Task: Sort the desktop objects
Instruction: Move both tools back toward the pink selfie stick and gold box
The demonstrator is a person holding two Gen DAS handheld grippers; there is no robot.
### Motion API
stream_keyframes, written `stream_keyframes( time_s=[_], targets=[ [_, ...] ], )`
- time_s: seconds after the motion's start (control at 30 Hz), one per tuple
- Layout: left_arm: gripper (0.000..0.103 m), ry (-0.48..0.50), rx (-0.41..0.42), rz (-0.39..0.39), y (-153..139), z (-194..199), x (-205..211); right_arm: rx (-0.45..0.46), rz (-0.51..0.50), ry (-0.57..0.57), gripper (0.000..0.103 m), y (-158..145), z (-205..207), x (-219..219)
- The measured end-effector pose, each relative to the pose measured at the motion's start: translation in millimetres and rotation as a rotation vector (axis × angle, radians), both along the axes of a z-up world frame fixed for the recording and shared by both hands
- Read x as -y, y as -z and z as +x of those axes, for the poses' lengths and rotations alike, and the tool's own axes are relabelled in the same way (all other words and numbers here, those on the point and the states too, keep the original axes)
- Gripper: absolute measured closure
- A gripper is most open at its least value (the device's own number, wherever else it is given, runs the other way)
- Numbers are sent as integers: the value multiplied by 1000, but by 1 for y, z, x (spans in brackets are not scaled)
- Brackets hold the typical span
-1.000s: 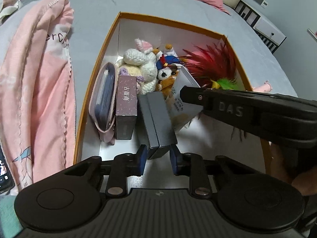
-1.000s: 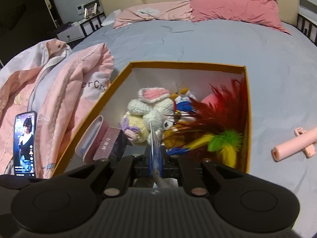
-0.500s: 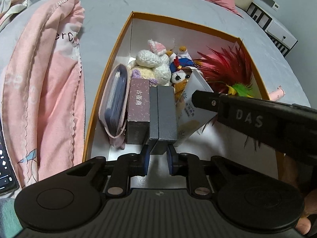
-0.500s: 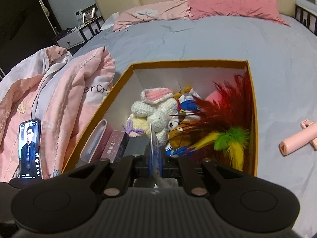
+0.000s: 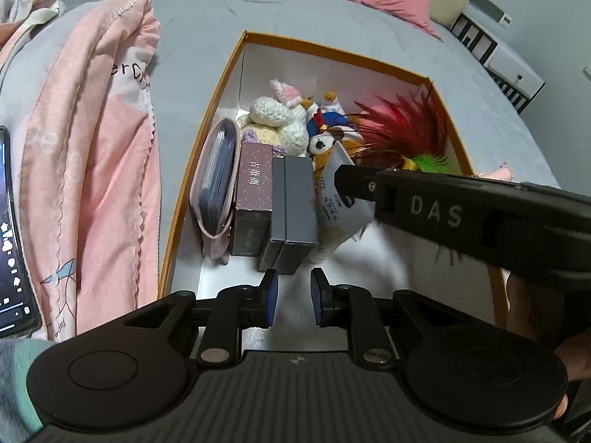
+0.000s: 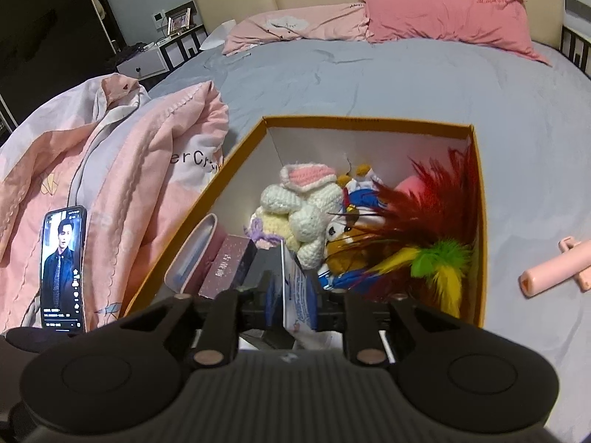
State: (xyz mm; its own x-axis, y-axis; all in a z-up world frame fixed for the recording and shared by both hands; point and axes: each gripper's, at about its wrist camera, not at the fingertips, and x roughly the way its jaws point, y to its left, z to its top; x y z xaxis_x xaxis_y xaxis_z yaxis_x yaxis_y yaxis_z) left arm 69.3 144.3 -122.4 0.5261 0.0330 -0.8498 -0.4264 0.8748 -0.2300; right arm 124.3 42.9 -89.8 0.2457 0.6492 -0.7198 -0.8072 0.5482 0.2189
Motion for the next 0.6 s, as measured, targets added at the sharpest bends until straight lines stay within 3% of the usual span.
stream_keyframes(
  time_s=[0.27, 0.47, 0.6],
  targets=[
    [83, 46, 113, 58, -27, -14, 22, 89, 80, -9, 62, -35, -4, 44],
    [82, 119, 225, 100, -52, -12, 47, 178, 117, 14, 60, -57, 1, 96],
    [82, 176, 262, 70, -60, -1, 63, 214, 86, 77, 56, -59, 16, 136]
  ],
)
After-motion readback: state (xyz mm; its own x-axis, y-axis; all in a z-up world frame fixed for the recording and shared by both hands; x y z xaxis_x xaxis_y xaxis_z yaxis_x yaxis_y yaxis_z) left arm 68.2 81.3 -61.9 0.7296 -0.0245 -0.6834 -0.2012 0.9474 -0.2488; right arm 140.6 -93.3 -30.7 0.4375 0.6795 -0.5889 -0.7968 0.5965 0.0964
